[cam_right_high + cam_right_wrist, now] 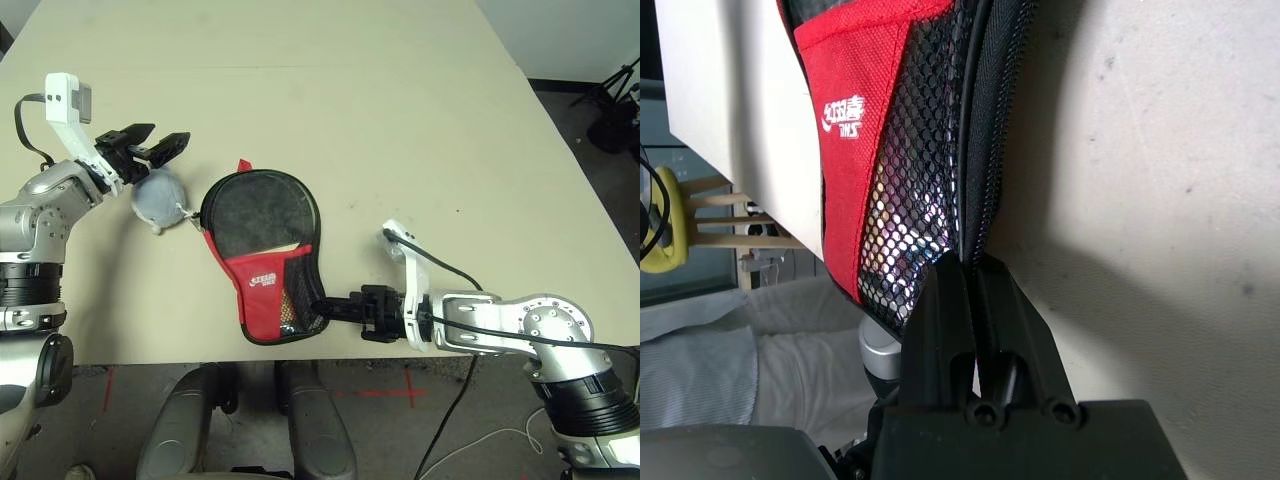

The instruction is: Store the ping-pong paddle in its case and zip it.

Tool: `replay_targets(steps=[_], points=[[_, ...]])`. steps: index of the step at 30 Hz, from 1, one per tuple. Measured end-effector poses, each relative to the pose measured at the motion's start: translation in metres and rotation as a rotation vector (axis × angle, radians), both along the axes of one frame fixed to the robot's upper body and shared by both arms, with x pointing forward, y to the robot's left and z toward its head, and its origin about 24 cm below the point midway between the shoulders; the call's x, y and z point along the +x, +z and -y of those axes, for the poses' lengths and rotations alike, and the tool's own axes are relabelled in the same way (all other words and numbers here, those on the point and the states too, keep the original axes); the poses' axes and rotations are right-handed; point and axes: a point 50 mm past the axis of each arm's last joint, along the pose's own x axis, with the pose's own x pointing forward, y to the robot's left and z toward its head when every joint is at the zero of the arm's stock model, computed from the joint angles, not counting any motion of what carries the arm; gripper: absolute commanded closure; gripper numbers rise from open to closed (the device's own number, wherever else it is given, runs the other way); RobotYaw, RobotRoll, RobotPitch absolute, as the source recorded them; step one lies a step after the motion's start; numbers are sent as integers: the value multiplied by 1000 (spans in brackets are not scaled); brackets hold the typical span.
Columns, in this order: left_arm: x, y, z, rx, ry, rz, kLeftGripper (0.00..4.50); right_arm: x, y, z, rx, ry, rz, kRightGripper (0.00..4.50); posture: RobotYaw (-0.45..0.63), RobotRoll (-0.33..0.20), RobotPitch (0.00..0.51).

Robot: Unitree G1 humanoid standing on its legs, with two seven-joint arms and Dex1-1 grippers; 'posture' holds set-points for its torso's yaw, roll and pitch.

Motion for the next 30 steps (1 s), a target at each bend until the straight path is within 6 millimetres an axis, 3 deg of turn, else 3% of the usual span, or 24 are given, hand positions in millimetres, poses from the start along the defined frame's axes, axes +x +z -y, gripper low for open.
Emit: replay_targets(steps=[1, 2, 6, 12, 15, 19, 26, 30], points=[[0, 0, 0, 1, -2, 0, 0, 1, 0, -1, -5, -4, 3, 4458, -109, 0, 292], [0, 0, 1, 1, -4, -1, 0, 2, 2, -2, -21, -5, 14, 3892, -109, 0, 290], [1, 3, 5, 22, -41, 2, 0, 13, 20, -4, -121, -5, 100, 2709, -114, 0, 284], [-4, 29, 4, 136, -183, 15, 0, 32, 72, -12, -271, 144, 355, 857, -112, 0, 270], [-10, 34, -5, 204, -221, -17, 0, 39, 78, -18, -321, 190, 419, 35, -118, 0, 266], [-16, 36, -15, 318, -258, -75, 0, 50, 76, -49, -399, 294, 552, 35, -121, 0, 256], [-20, 37, -30, 467, -260, -140, 0, 61, 50, -89, -485, 430, 656, 35, -90, 0, 253], [-23, 38, -33, 562, -266, -156, 0, 62, 46, -99, -482, 481, 672, 35, -77, 0, 257]])
